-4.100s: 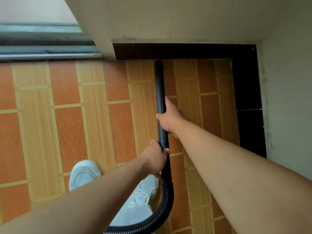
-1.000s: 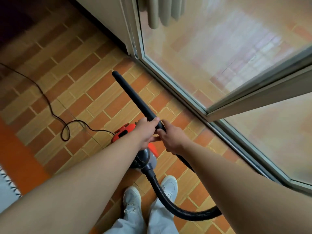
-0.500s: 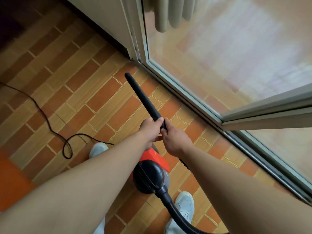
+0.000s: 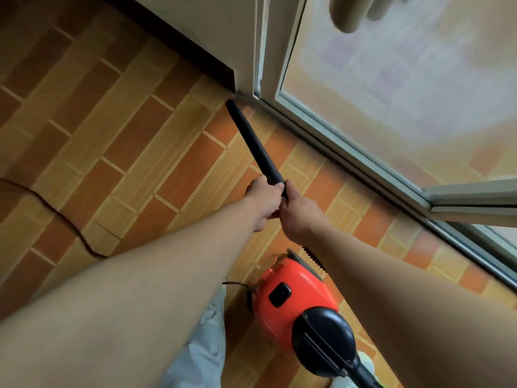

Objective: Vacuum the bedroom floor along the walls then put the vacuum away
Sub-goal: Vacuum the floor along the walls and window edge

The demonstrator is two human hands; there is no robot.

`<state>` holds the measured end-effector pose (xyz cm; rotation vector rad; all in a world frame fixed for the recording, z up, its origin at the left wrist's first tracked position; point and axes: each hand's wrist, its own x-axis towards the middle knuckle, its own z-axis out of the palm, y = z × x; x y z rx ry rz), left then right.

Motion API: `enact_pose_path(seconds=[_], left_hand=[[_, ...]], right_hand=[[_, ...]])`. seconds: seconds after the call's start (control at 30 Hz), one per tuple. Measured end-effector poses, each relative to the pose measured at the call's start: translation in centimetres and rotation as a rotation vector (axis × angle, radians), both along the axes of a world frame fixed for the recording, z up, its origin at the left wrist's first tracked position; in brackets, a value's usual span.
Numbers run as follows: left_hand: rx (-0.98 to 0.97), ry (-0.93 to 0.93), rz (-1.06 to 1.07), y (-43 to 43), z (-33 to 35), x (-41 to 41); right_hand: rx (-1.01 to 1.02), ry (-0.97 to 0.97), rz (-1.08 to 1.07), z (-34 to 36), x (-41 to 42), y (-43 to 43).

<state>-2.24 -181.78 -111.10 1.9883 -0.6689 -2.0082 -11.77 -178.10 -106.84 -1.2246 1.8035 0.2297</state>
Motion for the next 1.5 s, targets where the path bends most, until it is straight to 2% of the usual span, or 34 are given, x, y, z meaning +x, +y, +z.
enact_pose_path(seconds=[0.3,0.83,1.5], left_hand=[[0.088,0.047,-0.042,-1.9,-1.8,3.5],[0.084,0.064,-0.099,-3.3,-1.5,4.5],[0.095,0.08,-0.142,-3.4,-1.5,4.3]], right_hand=[[0.07,-0.013,-0.103,-2.1,4.1,-1.2],[0.109,-0.028,-0.203,-2.5,5.1,-2.7],[0.08,-0.018,-0.161,-2.4,5.0,-2.3]])
